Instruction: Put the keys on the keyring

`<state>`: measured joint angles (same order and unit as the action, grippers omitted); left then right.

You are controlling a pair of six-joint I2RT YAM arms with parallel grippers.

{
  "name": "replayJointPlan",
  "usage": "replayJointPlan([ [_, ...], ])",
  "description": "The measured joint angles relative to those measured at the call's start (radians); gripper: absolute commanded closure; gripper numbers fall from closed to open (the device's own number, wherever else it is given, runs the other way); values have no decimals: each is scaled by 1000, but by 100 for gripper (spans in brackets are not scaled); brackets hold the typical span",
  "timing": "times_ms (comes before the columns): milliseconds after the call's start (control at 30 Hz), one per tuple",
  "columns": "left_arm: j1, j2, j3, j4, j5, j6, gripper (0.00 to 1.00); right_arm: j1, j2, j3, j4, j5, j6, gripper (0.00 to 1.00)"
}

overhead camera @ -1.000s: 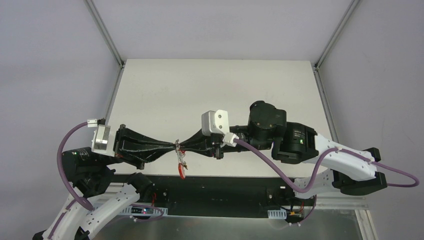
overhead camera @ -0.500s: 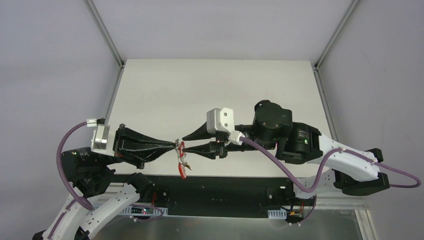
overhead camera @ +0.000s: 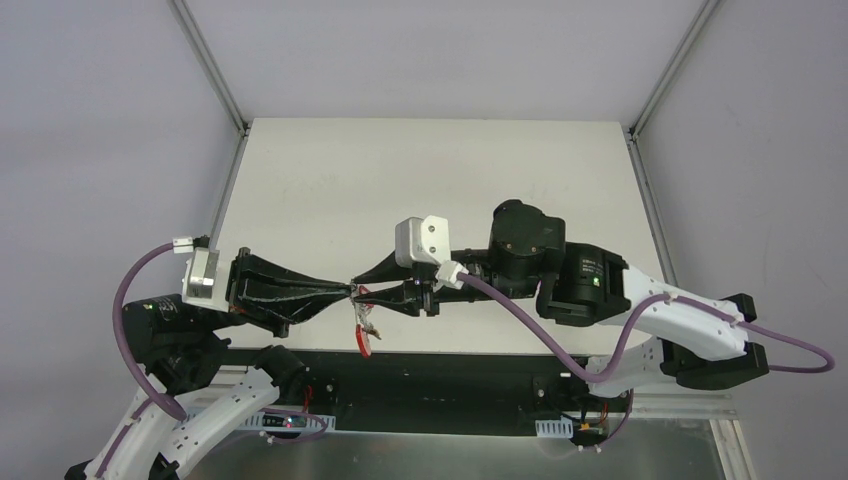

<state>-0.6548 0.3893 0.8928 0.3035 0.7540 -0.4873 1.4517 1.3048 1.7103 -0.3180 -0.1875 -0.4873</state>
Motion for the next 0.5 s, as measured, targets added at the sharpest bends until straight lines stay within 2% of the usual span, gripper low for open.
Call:
replayJointPlan([
  [433,0,-8,0,5,-2,1,100,0,21,35,-2,-11,4,96],
  [500,0,-11,0,5,-3,2,100,0,23,37,-3,-12,5,97],
])
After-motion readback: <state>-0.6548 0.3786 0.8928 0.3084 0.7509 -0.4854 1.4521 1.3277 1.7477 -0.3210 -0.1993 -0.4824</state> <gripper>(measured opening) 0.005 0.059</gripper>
